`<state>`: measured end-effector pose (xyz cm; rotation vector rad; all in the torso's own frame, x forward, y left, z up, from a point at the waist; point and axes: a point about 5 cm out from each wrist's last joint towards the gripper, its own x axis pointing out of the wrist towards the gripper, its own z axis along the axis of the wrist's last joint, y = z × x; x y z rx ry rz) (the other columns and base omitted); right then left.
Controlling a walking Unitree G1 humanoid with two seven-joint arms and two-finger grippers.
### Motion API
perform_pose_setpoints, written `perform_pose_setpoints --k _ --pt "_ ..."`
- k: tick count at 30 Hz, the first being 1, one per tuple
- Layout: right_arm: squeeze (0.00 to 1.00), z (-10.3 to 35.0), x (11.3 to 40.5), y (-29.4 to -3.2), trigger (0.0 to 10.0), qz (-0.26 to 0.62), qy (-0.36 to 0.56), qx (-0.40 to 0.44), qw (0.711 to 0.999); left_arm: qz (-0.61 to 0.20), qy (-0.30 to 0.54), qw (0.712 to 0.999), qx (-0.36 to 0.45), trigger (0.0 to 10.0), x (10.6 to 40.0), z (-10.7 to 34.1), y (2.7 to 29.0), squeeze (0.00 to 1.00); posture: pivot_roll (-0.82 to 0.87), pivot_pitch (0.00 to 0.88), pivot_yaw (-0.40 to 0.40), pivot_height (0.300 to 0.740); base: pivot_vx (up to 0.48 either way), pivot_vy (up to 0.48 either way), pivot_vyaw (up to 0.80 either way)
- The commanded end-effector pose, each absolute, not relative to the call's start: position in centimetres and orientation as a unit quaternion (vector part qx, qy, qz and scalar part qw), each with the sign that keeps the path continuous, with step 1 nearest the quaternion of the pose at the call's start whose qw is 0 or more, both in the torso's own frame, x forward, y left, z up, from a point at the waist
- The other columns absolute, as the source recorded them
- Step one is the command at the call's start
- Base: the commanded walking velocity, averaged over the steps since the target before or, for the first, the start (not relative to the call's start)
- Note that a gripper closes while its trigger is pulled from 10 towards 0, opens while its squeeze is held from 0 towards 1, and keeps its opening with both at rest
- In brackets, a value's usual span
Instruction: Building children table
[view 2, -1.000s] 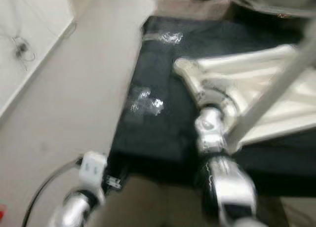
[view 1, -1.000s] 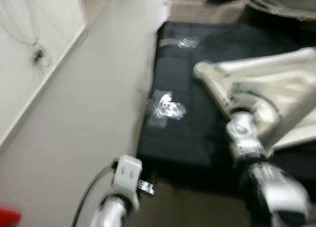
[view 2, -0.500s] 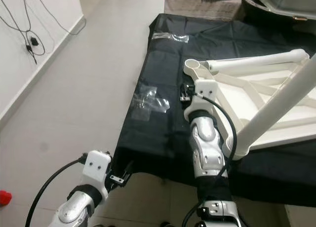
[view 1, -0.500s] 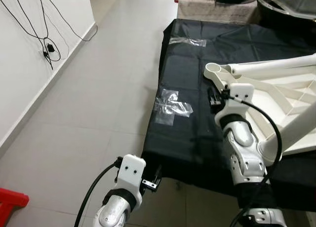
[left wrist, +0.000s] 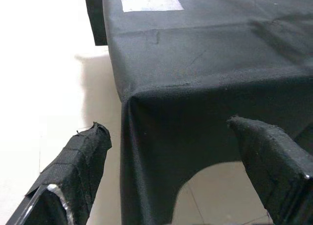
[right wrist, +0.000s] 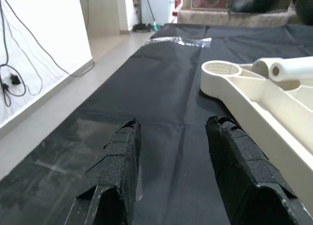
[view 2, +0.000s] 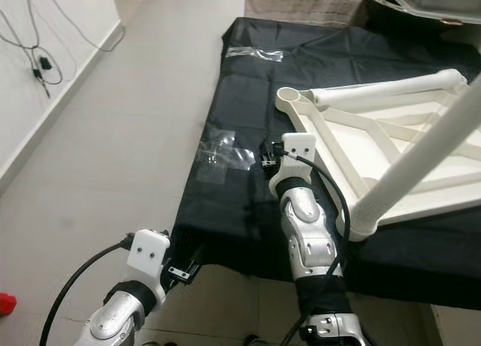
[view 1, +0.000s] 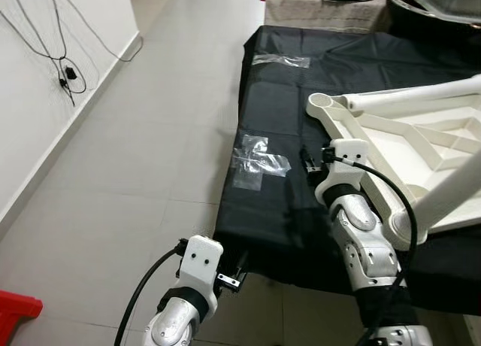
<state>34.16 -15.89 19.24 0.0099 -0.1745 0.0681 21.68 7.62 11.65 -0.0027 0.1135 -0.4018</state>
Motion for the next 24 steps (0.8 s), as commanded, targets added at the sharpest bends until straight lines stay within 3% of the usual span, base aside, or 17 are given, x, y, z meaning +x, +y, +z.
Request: perform_pose_setpoints --k 1,10,18,24 --pt "0.0 18.4 33.9 -15.6 10.0 0.042 -0.08 0.014 0.996 -0.2 0.068 0.977 0.003 10.0 21.4 11.1 7.7 0.0 0.07 0.191 -0.051 0.74 0.0 0.0 0.0" --pt "0.0 20.1 33.8 -15.9 10.0 0.033 -0.109 0.02 0.993 -0.2 0.068 0.978 0.003 10.0 21.4 11.1 7.6 0.0 0.07 0.197 -0.053 0.74 0.0 0.0 0.0" --pt "0.0 26.5 33.8 -16.0 10.0 0.037 -0.225 0.045 0.973 -0.2 0.068 0.977 0.002 10.0 21.4 11.1 7.6 0.0 0.06 0.198 -0.053 0.74 0.0 0.0 0.0" --pt "0.0 28.2 33.8 -15.9 10.0 0.041 -0.257 0.043 0.965 -0.2 0.067 0.977 0.002 10.0 21.5 11.1 7.5 0.0 0.07 0.198 -0.056 0.74 0.0 0.0 0.0"
